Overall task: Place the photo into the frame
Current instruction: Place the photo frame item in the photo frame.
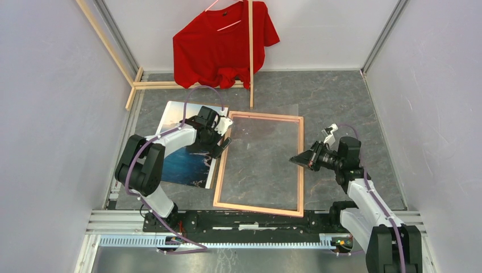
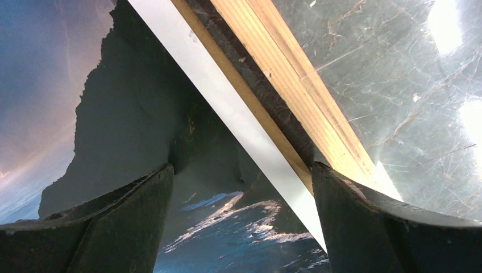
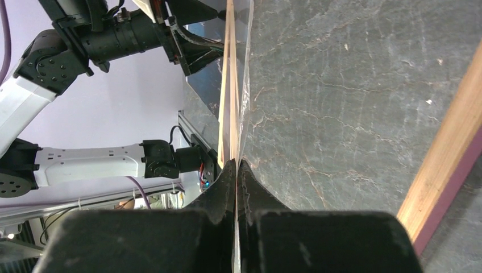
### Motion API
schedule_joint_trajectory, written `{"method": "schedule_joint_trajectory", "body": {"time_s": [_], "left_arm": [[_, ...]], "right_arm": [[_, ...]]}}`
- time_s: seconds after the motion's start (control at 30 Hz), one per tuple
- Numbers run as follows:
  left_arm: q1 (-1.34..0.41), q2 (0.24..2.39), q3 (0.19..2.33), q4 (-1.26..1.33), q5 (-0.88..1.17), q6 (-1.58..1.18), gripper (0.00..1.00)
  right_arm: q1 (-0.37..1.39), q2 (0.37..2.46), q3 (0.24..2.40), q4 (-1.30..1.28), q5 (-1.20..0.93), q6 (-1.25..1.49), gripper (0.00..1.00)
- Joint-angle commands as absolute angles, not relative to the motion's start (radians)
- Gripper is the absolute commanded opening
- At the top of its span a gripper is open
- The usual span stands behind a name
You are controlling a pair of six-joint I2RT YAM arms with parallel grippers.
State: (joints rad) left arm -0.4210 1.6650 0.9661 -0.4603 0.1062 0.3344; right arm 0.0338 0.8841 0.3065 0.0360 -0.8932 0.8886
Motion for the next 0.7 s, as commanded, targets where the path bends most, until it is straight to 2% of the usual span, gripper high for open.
{"method": "schedule_joint_trajectory", "body": {"time_s": [0.0, 0.67], "left_arm": [[-0.42, 1.651, 0.956, -0.442, 0.12, 0.354, 0.96], [-0.419, 1.657, 0.953, -0.443, 0.121, 0.354, 0.96]], "right_arm": [[0.022, 0.868, 0.275, 0.073, -0.906, 0.873, 0.0], [-0.021, 0.865, 0.236, 0.052, -0.907, 0.857, 0.0]]}}
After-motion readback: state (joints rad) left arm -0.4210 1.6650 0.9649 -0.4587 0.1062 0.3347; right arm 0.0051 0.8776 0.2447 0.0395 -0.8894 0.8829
